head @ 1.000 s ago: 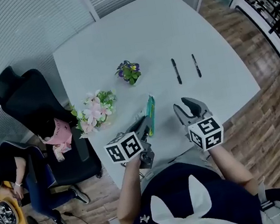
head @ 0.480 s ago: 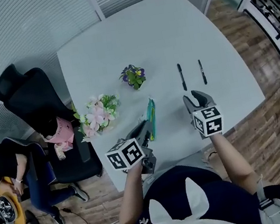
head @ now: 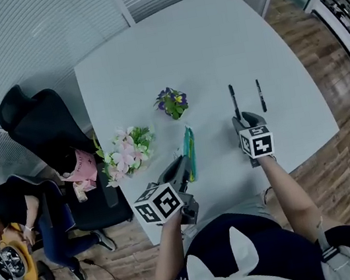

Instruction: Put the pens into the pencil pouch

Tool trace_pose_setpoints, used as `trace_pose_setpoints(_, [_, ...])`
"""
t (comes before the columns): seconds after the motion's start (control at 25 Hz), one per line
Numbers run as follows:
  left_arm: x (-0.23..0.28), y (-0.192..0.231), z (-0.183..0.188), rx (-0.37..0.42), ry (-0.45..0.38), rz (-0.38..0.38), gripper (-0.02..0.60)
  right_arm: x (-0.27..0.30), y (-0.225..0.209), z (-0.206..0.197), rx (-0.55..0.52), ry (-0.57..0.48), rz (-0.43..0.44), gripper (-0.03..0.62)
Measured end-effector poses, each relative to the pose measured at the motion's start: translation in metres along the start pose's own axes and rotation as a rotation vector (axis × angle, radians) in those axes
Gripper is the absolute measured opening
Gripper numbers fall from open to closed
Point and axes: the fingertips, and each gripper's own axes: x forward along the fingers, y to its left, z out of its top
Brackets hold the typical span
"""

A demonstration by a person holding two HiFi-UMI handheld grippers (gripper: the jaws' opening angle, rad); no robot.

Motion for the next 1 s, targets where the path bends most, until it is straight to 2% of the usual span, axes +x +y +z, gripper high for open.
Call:
trace_pose_setpoints(0.32, [0.000,0.005,0.003,0.009,0.000,0.023,0.055,0.033,-0.021,-0.023,0.027,0.081,-0.056,0.143])
trace_pose_setpoints(0.6, [0.002,0.011,0.003,0.011,0.010,0.038,0.055,0.041,-0.024,-0.037,0.005,0.124,-0.084,0.135])
trace_pose_setpoints(0.88, [0.002,0.011,0.003,0.018,0.011,0.032,0.055,0.042,-0.025,-0.045,-0.030,0.127,-0.122,0.075])
trace_pose_setpoints(1.0, [0.001,0.012,0.003,0.018,0.010,0.033,0.055,0.040,-0.024,-0.043,-0.030,0.124,-0.126,0.071])
